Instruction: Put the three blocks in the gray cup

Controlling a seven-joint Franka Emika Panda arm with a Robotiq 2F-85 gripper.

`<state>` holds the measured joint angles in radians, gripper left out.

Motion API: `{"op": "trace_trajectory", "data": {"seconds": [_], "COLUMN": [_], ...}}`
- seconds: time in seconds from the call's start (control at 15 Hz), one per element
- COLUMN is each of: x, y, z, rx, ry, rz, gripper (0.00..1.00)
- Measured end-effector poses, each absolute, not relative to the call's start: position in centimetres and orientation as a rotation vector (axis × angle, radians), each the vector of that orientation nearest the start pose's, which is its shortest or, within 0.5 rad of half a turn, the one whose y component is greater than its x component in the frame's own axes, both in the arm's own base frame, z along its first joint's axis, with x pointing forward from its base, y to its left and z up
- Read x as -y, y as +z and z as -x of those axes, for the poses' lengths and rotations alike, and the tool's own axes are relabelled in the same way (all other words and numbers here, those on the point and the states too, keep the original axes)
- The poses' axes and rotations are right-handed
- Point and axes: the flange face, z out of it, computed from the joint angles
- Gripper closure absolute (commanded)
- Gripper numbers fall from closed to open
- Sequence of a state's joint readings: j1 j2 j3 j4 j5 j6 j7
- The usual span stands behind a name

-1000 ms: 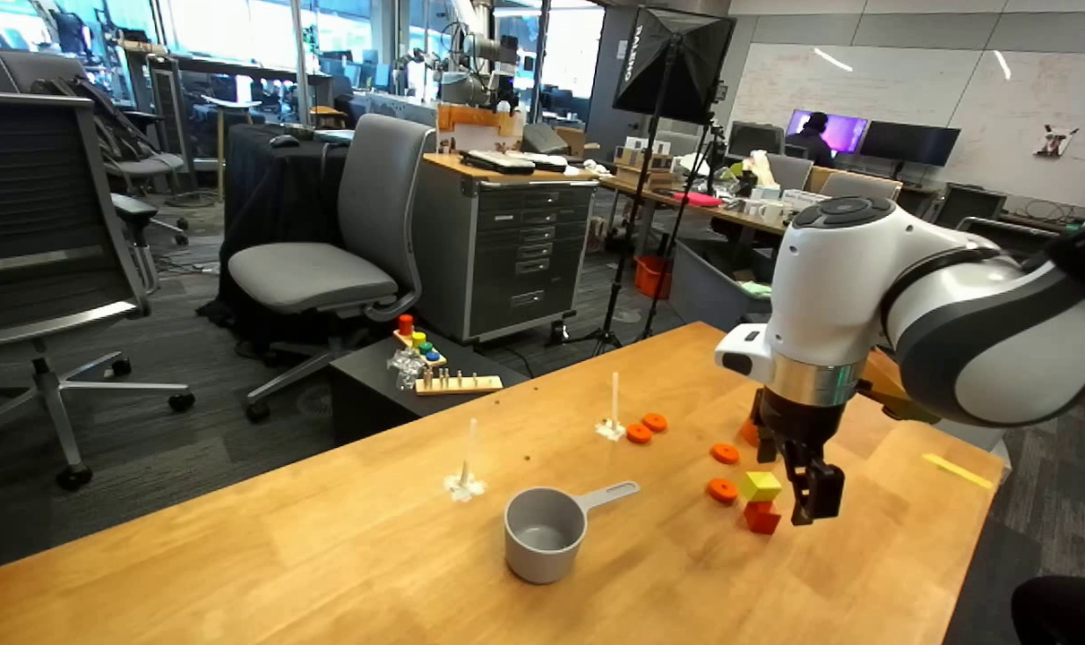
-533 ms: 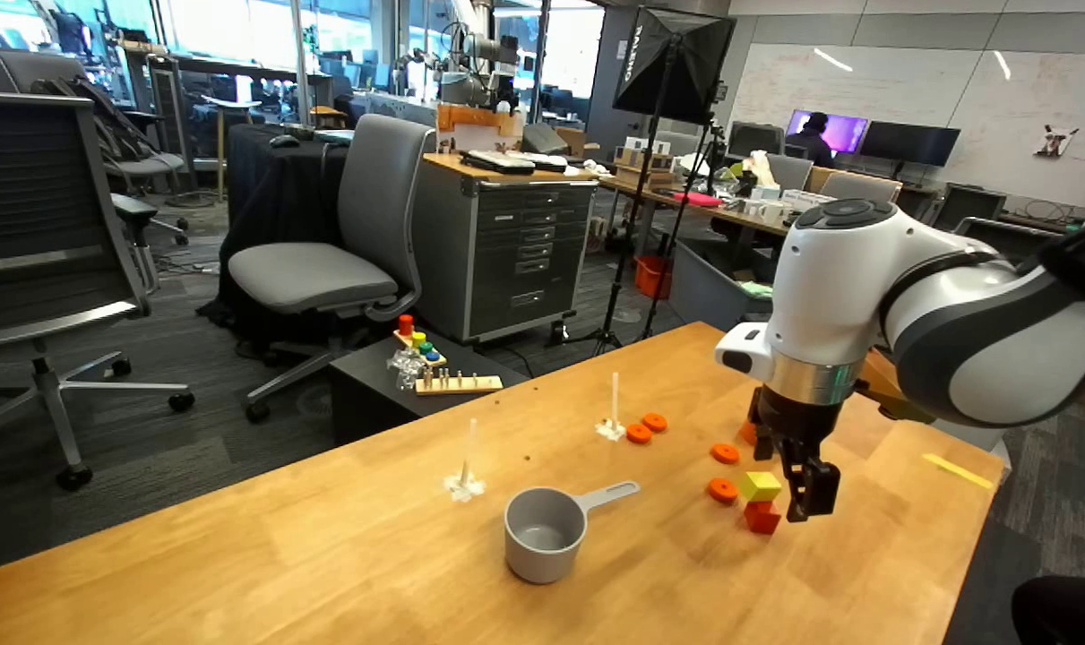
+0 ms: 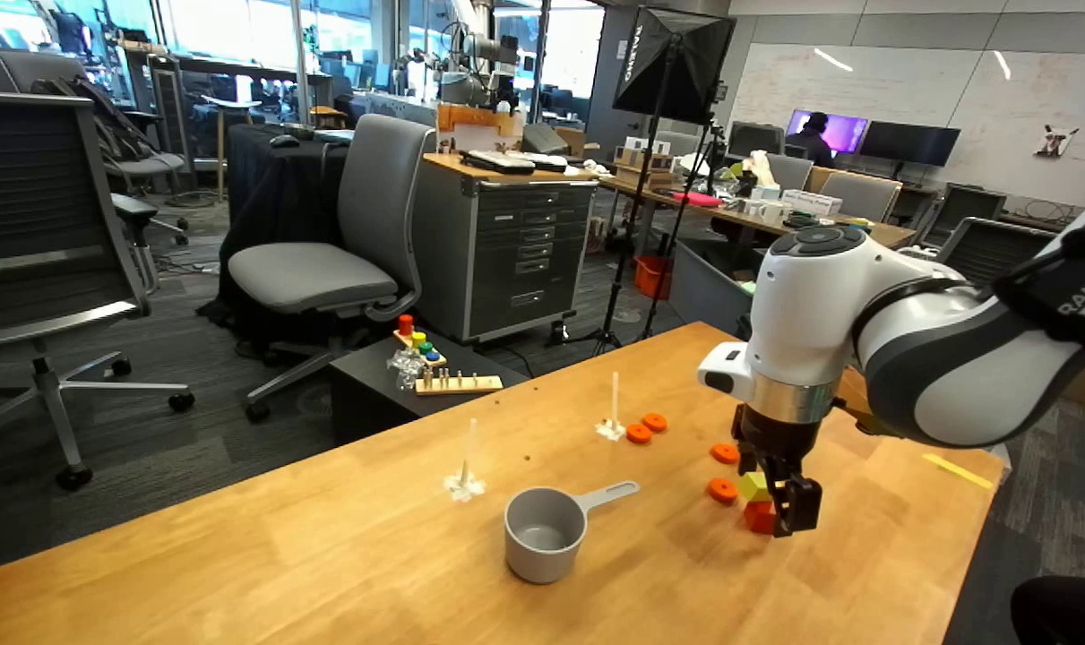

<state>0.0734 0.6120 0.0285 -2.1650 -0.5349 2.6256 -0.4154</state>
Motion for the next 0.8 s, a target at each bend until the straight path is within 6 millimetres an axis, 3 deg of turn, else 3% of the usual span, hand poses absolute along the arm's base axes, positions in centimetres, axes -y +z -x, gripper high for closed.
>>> {"op": "trace_trajectory", "data": {"seconds": [0.07, 0.2, 0.67, 0.8], "x": [-6.75, -6.78, -6.21, -6.08], "y": [9.16, 8.58, 8.33, 8.38], "z": [-52.78, -52.91, -53.12, -53.17], "rx": [1.591, 1.597, 1.563, 1.554], "ry": [0.293, 0.301, 0.303, 0.301], "rz": [2.904, 2.896, 2.907, 2.911], "gripper": [0.28, 0.33, 0.88, 0.87]}}
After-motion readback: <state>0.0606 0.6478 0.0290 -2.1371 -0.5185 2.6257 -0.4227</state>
